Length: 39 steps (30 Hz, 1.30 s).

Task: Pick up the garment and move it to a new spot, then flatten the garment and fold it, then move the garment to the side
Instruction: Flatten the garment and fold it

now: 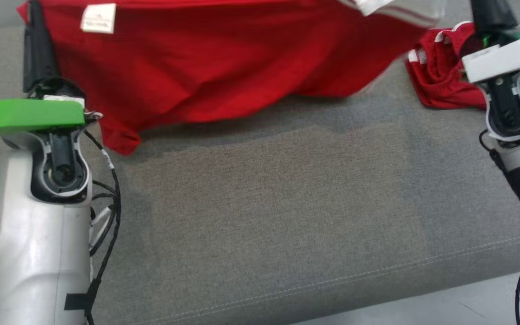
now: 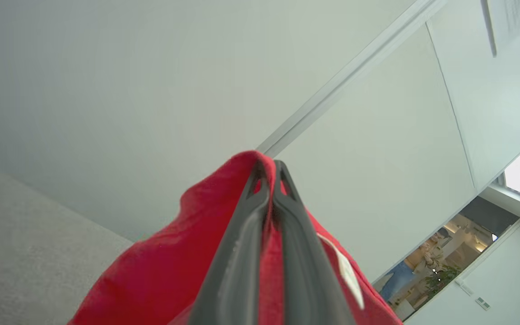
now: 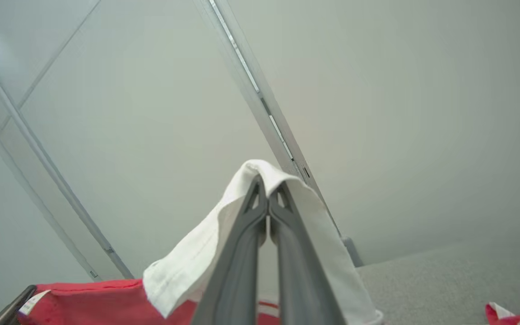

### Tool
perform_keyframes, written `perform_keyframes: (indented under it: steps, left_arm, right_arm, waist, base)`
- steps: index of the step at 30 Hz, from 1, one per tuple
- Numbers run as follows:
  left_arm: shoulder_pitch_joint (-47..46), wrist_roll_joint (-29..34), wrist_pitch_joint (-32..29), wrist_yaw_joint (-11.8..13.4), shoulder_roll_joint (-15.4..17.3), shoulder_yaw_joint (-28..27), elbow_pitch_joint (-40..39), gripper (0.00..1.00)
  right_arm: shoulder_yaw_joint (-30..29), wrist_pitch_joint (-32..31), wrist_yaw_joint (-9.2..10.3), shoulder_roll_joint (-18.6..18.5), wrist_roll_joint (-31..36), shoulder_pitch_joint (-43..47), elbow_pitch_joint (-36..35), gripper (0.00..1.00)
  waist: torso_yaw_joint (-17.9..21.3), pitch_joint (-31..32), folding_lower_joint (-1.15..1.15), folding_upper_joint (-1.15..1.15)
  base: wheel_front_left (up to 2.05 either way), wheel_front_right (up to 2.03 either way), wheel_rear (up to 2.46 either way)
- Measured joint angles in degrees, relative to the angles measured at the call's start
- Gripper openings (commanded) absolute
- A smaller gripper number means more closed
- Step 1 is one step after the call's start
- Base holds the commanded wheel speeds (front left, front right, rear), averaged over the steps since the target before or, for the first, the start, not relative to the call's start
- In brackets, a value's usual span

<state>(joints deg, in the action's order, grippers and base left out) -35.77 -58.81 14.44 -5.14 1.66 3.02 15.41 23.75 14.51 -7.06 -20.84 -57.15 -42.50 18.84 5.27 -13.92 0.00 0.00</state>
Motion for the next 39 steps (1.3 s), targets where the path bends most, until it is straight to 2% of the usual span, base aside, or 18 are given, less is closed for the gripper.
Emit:
perform_keyframes:
  steps: [6,11,15,18,21,23,25,28,30,35,39]
  left_arm:
    - [-0.1,-0.5,0.0,-0.9,0.9,-1.4,-10.0,0.00]
    - [-0.8,0.6,0.0,-1.0,3.3,-1.9,-19.3,0.00]
    - [-2.4,-0.2,0.0,-1.4,3.8,-2.3,-26.0,0.00]
    - [-2.1,0.6,-1.5,-0.8,4.9,-1.6,-25.0,0.00]
    - [2.0,3.3,-8.5,3.1,8.0,2.4,-18.5,0.00]
    - [5.7,4.7,-11.3,4.1,8.5,5.7,-14.7,0.00]
    - [6.3,6.7,-11.3,4.2,8.5,7.0,-13.9,0.00]
    - [1.9,6.9,-7.6,4.2,7.1,4.0,-18.0,0.00]
    - [-1.6,6.8,-6.9,4.6,6.3,3.3,-19.6,0.00]
    - [1.1,7.0,-9.2,7.7,6.2,4.3,-17.3,0.00]
    - [5.2,6.5,-11.1,8.2,6.5,4.8,-17.3,0.00]
  right_arm:
    - [-10.2,0.1,0.00,0.9,-0.1,-0.7,-15.0,0.00]
    - [-13.7,0.1,0.00,2.1,-1.6,-0.6,-25.3,0.00]
    - [-16.5,0.2,0.00,3.3,-5.0,1.5,-30.4,0.00]
    - [-13.6,0.4,-0.16,1.4,-5.0,4.9,-26.9,0.00]
    - [-7.0,-3.3,0.02,-1.8,-1.8,14.1,-16.8,0.00]
    - [-4.2,-4.7,0.03,-1.8,-1.0,17.5,-13.2,0.00]
    - [-3.2,-4.6,0.01,-1.7,1.5,16.3,-12.8,0.00]
    - [-7.8,-1.5,0.01,-0.1,2.3,9.4,-15.8,0.00]
    - [-8.8,-0.8,0.00,0.5,2.4,5.8,-17.0,0.00]
    - [-7.1,-0.9,0.01,1.3,2.7,8.5,-16.1,0.00]
    - [-5.8,-0.9,0.01,0.6,2.6,12.0,-15.8,0.00]
  waist:
    - [-0.1,2.8,0.00,0.00]
    - [0.0,5.8,0.00,0.00]
    - [0.4,8.5,0.00,0.00]
    - [0.5,9.8,0.00,0.00]
    - [0.8,11.6,0.00,0.00]
    - [1.1,12.6,0.00,0.00]
    - [1.2,13.3,0.00,0.00]
    - [1.5,13.6,0.00,0.00]
    - [1.5,13.8,0.00,0.00]
    - [1.5,14.1,0.00,0.00]
    - [1.4,14.3,0.00,0.00]
  base:
    - [0.00,0.00,0.00]
    - [0.00,0.00,0.00]
    - [0.00,0.00,0.00]
    - [0.00,0.00,0.00]
    - [0.00,0.00,0.00]
    - [0.00,0.00,0.00]
    - [0.00,0.00,0.00]
    - [0.00,0.00,0.00]
    - [0.00,0.00,0.00]
    - [0.00,0.00,0.00]
    - [0.00,0.00,0.00]
